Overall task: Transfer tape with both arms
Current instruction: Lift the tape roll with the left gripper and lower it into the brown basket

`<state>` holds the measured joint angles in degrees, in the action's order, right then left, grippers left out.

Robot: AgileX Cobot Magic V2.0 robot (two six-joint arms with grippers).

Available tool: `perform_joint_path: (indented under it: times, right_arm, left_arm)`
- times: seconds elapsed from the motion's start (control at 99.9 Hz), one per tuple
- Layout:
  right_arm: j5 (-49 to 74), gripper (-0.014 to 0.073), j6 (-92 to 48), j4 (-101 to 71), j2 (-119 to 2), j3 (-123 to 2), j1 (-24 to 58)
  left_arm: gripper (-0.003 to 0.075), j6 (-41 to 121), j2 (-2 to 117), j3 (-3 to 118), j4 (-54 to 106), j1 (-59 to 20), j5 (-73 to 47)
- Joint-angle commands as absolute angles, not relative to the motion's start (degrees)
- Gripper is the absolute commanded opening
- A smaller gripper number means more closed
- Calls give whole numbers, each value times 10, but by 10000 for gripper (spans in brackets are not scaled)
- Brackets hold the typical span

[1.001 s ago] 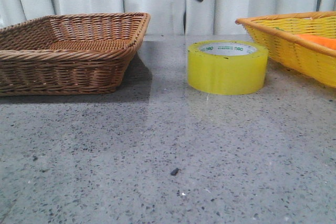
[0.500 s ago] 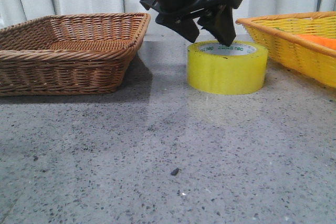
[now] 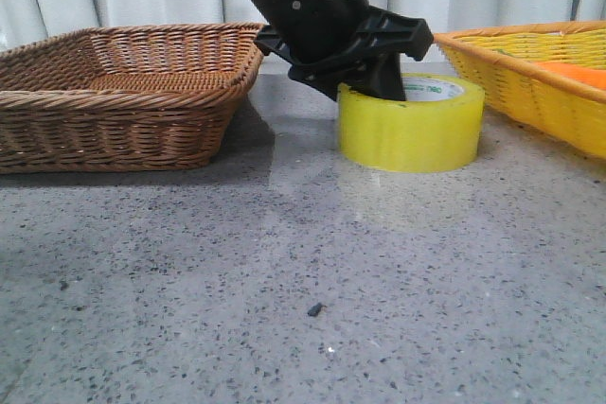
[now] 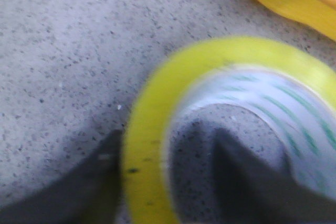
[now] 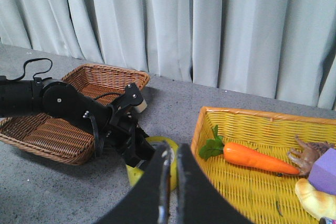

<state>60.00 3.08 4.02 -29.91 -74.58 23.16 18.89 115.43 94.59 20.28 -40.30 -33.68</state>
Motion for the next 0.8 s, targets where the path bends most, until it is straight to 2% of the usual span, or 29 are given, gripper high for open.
perform_joint_path:
  times: [0.0, 0.02, 0.16, 0.35, 0.651, 0.791]
  right_arm:
    - [559, -73, 32, 53, -308, -755, 231]
    - [559, -73, 32, 53, -308, -755, 231]
    - [549, -73, 32, 54, -308, -755, 231]
    - [526, -73, 32, 55, -308, -755, 231]
    - [520, -74, 32, 56, -308, -755, 231]
    - [530, -74, 32, 56, -308, -755, 231]
  left_arm:
    - [29, 189, 1117, 969, 203, -404, -320]
    - [-24, 190, 1114, 972, 203, -404, -311]
    - [-21, 190, 1068, 1019, 201, -405, -266]
    - [-21, 190, 984, 1074, 150, -386, -264]
    - [-21, 176, 931, 1057, 111, -251, -407]
    - [-21, 173, 931, 996, 123, -203, -410]
